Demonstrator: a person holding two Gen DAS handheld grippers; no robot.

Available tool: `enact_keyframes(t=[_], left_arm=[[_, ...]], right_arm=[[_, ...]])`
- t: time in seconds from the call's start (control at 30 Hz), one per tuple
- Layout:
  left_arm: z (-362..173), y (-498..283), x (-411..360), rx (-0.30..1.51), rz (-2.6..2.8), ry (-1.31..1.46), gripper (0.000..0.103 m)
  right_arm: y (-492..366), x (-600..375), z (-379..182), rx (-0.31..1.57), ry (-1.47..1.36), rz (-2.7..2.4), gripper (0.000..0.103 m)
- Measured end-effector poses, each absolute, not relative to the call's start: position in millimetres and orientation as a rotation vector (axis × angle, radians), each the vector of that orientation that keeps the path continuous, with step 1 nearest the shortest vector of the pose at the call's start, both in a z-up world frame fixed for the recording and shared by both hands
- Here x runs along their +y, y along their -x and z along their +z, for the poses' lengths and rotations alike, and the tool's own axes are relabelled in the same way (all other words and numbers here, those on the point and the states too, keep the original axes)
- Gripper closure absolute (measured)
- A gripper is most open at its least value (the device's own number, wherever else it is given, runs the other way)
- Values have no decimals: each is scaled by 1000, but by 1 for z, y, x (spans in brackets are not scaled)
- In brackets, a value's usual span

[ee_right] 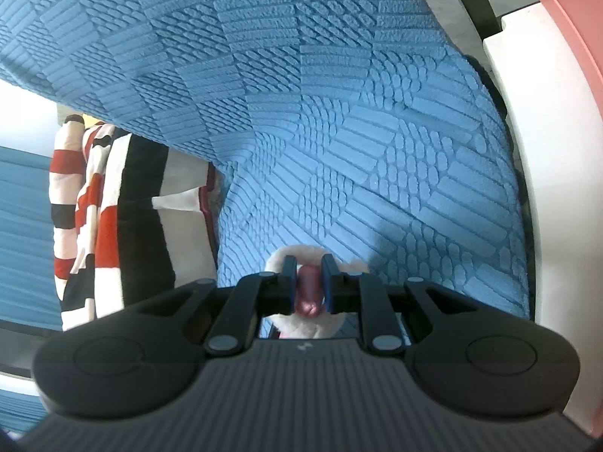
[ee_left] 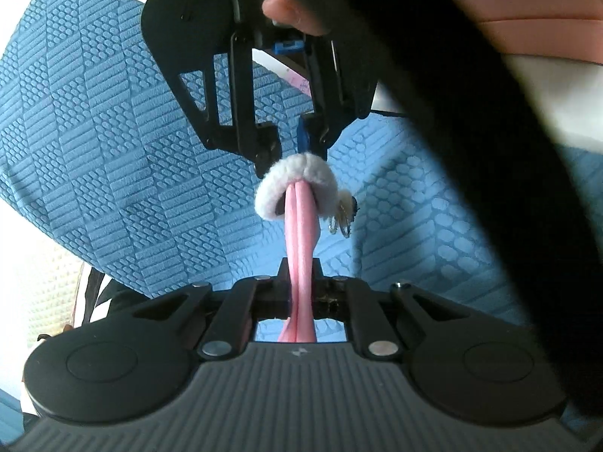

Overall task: Organize objects
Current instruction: 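Slide the white ring down along the pink strip held by the left gripper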

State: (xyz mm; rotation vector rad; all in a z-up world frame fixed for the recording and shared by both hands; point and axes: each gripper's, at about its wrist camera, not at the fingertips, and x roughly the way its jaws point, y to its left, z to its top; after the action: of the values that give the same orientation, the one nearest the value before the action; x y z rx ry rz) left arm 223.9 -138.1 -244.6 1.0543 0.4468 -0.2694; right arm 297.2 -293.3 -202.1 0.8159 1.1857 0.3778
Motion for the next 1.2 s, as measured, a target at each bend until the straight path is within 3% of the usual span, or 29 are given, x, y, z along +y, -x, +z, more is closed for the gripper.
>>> enact_keyframes(t=[0.63,0.77,0.9,1.07,1.2], left_arm=[[-245,-211,-141,366,-288,-1104,95],[-246,-214,-140,386,-281,-1098,94],[-243,-217,-139,397,-263,-1086,95],[-246,-227,-135,421,-237,-1069,94],[-244,-231,-133,437,-217,-1057,94]], right_arm=[[-308,-281,-207,1193,-805,369,79],[-308,-281,-208,1199,-834,361,74],[-307,-289,-204,1164,-905,374,60],[-301,-296,-202,1139,-930,364,62],[-299,-296,-203,1145,-925,367,75]])
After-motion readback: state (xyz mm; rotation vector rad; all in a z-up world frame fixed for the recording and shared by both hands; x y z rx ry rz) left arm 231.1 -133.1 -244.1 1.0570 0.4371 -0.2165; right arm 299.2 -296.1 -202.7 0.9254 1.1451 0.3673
